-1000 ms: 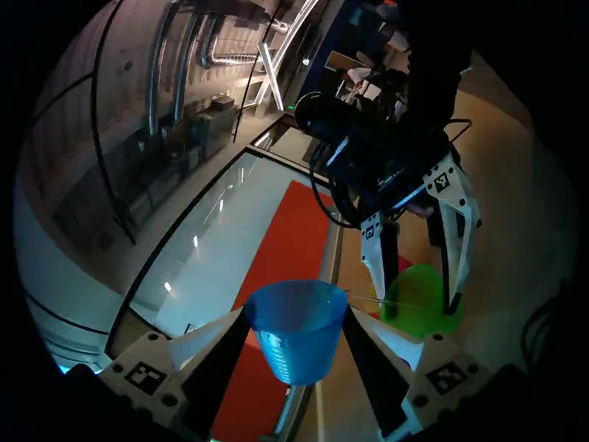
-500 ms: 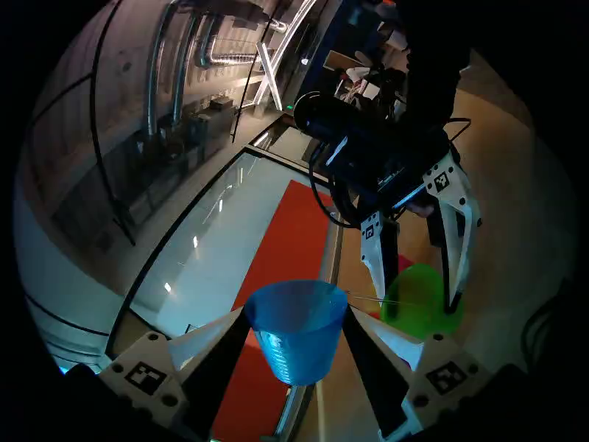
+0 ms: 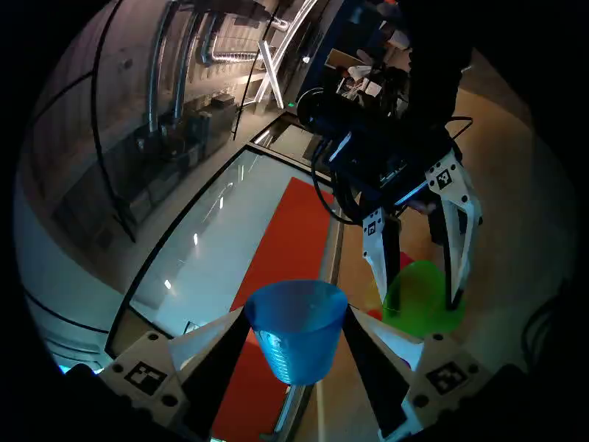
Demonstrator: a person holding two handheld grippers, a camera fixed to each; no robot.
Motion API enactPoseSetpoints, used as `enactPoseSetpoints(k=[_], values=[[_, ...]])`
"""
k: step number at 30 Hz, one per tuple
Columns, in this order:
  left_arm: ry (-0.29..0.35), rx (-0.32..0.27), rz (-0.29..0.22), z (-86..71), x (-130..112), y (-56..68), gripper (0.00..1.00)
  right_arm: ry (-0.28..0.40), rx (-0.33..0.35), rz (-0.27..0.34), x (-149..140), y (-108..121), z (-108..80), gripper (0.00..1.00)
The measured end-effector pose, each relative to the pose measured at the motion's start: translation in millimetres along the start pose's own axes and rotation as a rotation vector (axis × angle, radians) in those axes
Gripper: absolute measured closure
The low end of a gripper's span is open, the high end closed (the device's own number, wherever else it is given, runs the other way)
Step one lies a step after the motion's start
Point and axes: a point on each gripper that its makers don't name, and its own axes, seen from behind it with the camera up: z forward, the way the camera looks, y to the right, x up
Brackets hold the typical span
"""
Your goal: Pour water
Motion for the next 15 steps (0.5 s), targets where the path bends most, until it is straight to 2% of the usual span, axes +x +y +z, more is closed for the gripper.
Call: enactPoseSetpoints(k=[15], values=[[0.0,-0.005,0.012,1.5,1.2,2.4,0.14,0.001,0.003,-0.003,-0.7,-1.3,1.0,0.1]])
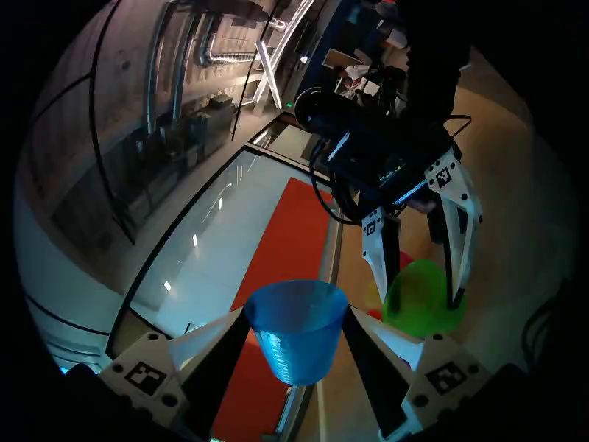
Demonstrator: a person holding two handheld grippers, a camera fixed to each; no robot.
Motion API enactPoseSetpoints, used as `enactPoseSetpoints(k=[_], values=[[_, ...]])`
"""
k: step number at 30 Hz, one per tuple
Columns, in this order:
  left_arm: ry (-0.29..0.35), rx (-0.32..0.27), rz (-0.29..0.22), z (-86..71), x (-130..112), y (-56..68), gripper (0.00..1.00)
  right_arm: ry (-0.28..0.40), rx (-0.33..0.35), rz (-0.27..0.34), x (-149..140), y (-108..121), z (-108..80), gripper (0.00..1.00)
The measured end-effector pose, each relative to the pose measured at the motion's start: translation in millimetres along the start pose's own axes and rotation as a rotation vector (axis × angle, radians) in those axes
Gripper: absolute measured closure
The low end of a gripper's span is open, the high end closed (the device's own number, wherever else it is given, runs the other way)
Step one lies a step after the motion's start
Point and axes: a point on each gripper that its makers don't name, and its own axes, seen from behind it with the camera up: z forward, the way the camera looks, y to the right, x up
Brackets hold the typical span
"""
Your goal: Pour water
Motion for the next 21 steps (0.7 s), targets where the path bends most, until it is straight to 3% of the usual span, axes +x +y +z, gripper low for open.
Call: enactPoseSetpoints(k=[21], values=[[-0.001,-0.009,0.03,3.4,2.8,3.8,0.14,0.001,-0.004,0.005,-1.3,1.7,-0.5,0.1]])
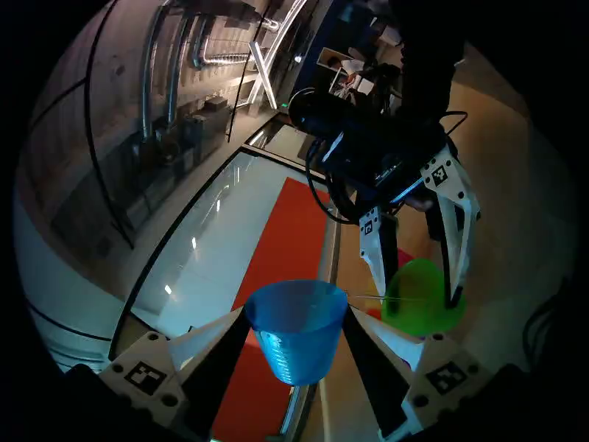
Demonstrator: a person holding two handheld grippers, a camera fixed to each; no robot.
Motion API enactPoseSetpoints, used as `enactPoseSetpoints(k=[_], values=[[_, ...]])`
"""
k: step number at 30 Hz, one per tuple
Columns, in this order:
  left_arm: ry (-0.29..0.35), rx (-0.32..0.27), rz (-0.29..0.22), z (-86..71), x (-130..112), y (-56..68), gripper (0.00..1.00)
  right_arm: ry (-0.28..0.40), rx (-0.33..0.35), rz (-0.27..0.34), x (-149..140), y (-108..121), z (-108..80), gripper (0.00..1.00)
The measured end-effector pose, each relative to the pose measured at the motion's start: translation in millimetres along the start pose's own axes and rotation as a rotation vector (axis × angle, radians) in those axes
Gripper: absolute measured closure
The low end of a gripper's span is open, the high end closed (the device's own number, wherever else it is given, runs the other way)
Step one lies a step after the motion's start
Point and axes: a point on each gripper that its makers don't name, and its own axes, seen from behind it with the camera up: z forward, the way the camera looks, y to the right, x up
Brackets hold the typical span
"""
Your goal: Pour water
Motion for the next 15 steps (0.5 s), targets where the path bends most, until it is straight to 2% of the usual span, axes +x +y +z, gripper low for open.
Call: enactPoseSetpoints(k=[15], values=[[-0.001,-0.004,0.023,-0.4,1.6,2.5,0.14,0.0,0.001,-0.001,-0.2,0.0,0.2,0.09]])
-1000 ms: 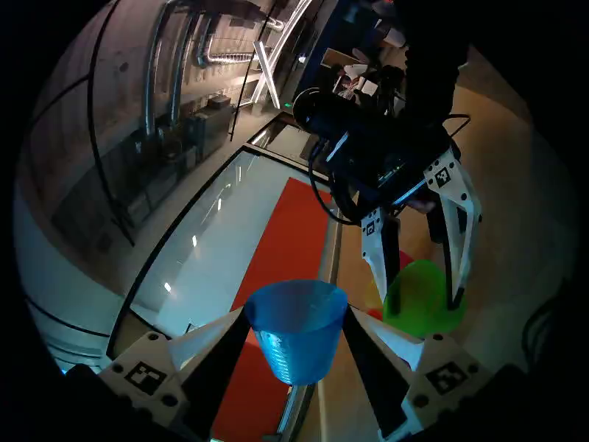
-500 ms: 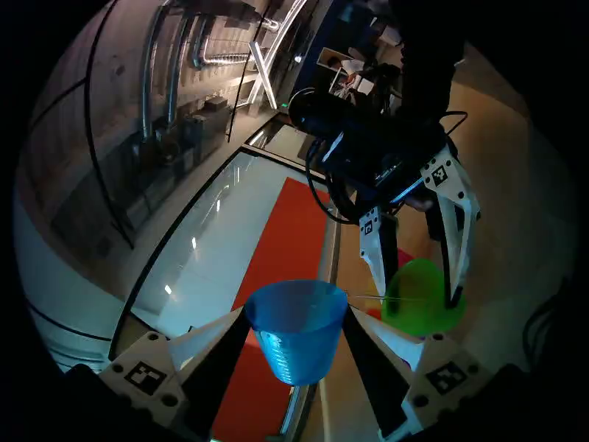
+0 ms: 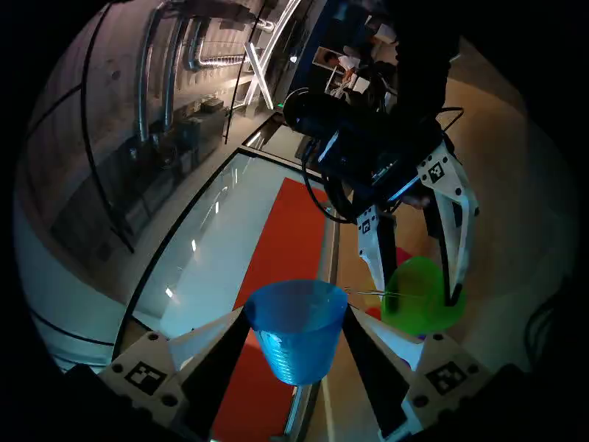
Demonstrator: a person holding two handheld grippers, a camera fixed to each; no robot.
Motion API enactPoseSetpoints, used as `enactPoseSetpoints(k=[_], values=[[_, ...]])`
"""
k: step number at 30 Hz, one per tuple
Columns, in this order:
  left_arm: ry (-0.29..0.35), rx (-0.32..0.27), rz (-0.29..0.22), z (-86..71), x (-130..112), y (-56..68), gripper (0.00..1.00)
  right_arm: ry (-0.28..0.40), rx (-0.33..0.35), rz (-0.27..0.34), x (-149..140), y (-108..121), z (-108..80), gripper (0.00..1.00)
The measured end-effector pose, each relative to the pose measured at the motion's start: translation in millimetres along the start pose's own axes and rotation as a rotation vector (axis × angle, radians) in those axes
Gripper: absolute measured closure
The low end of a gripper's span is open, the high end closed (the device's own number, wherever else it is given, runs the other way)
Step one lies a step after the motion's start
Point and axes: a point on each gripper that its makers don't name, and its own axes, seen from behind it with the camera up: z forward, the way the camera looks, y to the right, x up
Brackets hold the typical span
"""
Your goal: Pour water
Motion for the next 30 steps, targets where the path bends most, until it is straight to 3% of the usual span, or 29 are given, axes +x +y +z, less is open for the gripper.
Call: enactPoseSetpoints(k=[30], values=[[0.0,0.001,0.045,0.8,2.0,1.3,0.14,0.002,0.0,0.001,-1.0,-1.1,-0.4,0.1]])
